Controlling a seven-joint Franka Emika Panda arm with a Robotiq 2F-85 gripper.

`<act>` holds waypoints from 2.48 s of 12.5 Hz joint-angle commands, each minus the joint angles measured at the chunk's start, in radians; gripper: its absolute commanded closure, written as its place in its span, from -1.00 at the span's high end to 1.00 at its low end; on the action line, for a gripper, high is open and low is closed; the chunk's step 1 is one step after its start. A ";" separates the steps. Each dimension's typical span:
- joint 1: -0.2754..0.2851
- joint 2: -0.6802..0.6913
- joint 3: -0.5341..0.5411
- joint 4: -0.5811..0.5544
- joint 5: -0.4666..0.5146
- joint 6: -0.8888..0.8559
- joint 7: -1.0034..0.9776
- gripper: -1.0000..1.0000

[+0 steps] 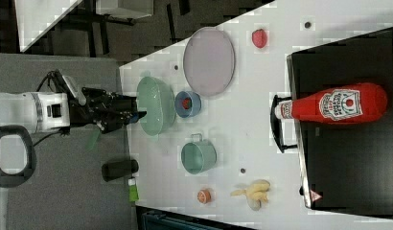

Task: Pick Ketchup from oven and place it on table.

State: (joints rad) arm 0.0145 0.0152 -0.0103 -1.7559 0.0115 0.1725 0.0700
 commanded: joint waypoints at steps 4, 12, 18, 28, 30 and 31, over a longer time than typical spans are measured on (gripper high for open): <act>-0.005 -0.405 -0.061 -0.191 -0.018 -0.199 0.071 1.00; -0.062 -0.270 -0.313 -0.188 -0.021 0.005 0.063 1.00; -0.069 -0.058 -0.531 -0.156 -0.020 0.218 0.053 1.00; -0.128 0.336 -0.611 -0.019 0.119 0.430 0.052 1.00; -0.132 0.366 -0.611 -0.019 0.121 0.466 0.052 1.00; -0.132 0.378 -0.610 -0.021 0.127 0.487 0.052 1.00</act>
State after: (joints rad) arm -0.1072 0.4102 -0.6348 -1.7803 0.1473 0.6445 0.1198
